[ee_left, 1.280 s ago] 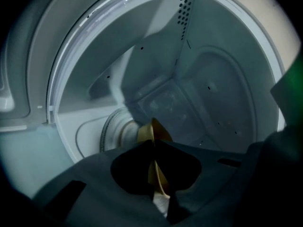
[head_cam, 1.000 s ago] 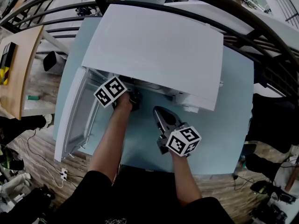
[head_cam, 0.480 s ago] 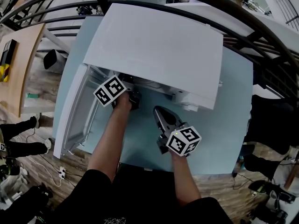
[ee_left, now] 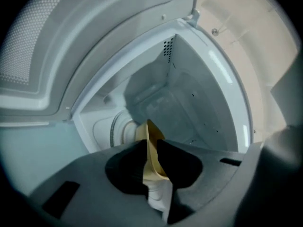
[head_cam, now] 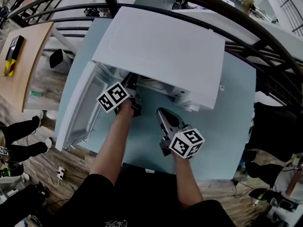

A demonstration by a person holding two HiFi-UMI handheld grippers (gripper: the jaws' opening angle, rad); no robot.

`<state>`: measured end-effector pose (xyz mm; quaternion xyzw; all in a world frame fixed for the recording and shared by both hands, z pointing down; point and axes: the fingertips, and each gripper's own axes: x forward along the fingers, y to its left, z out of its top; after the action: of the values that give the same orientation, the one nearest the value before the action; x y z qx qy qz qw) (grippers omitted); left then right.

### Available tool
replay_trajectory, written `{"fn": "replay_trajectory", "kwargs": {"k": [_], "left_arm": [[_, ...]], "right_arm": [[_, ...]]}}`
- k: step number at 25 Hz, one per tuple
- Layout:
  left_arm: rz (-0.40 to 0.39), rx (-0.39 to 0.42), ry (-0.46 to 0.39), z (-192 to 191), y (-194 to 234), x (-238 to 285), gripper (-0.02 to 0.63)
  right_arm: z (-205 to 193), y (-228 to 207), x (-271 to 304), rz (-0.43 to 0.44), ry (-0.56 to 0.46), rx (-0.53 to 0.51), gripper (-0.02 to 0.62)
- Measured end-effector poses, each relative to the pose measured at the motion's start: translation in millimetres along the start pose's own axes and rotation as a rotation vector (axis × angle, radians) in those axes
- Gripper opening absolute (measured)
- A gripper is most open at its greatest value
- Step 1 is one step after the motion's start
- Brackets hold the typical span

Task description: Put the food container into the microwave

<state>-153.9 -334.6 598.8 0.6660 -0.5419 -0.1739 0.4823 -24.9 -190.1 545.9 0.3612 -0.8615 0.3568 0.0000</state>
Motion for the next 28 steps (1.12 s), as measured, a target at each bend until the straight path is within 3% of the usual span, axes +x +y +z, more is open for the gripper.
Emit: {"fn": "replay_trajectory", "kwargs": {"k": [16,28], "left_arm": [[0.025,0.135,-0.012,-32,-43,-76,0.02],[0.042,0.246,-0.091,-51,-80,-146,0.008]], "right_arm": [[20,29,-40,0.096,0.003,-0.061,0.005],[23,45,-81,0.182,0.033,-0.111,0.006]]}}
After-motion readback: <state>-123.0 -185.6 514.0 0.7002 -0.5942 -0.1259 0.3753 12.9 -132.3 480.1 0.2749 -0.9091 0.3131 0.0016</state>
